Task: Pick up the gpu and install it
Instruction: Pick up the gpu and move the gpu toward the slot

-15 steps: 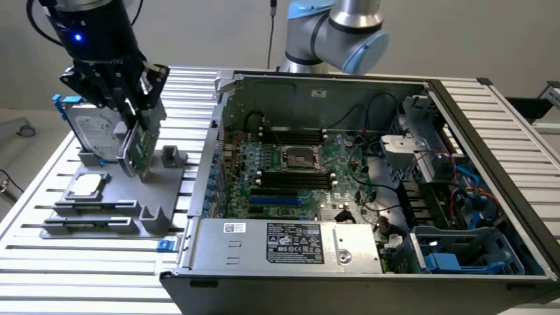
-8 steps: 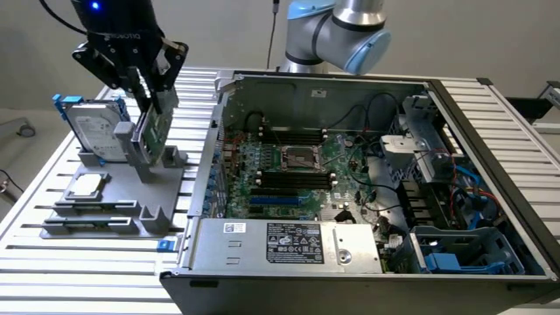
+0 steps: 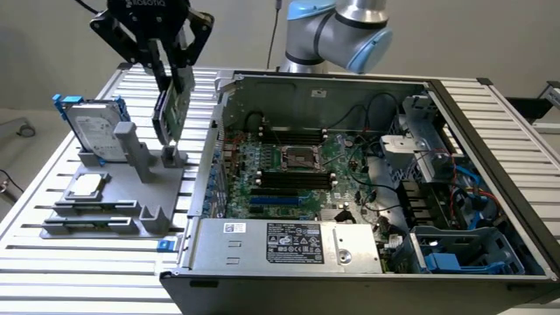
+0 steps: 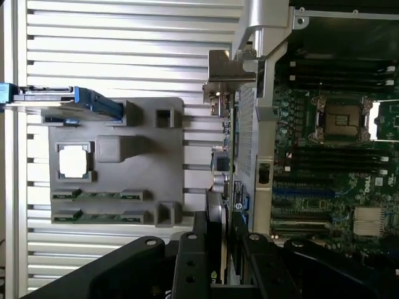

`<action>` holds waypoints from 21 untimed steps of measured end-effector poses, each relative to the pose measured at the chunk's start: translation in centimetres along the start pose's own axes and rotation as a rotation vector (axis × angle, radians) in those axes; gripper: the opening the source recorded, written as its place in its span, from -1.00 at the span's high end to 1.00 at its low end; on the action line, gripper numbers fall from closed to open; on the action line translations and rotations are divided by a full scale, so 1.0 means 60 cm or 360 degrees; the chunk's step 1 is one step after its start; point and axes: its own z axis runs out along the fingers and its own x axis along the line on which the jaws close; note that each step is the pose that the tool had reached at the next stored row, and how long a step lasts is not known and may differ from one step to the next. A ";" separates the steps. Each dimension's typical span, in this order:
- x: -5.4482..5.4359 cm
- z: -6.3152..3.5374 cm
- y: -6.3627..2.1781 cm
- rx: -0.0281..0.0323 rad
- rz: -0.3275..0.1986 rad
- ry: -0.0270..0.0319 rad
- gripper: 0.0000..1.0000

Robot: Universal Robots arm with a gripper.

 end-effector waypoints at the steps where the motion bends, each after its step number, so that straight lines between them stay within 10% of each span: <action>1: -0.007 -0.007 0.000 0.00001 0.0000 0.00015 0.47; 11: -0.083 -0.022 -0.003 0.00114 0.0001 0.00146 0.47; 21: -0.119 -0.003 -0.005 0.00265 0.0012 0.00147 0.47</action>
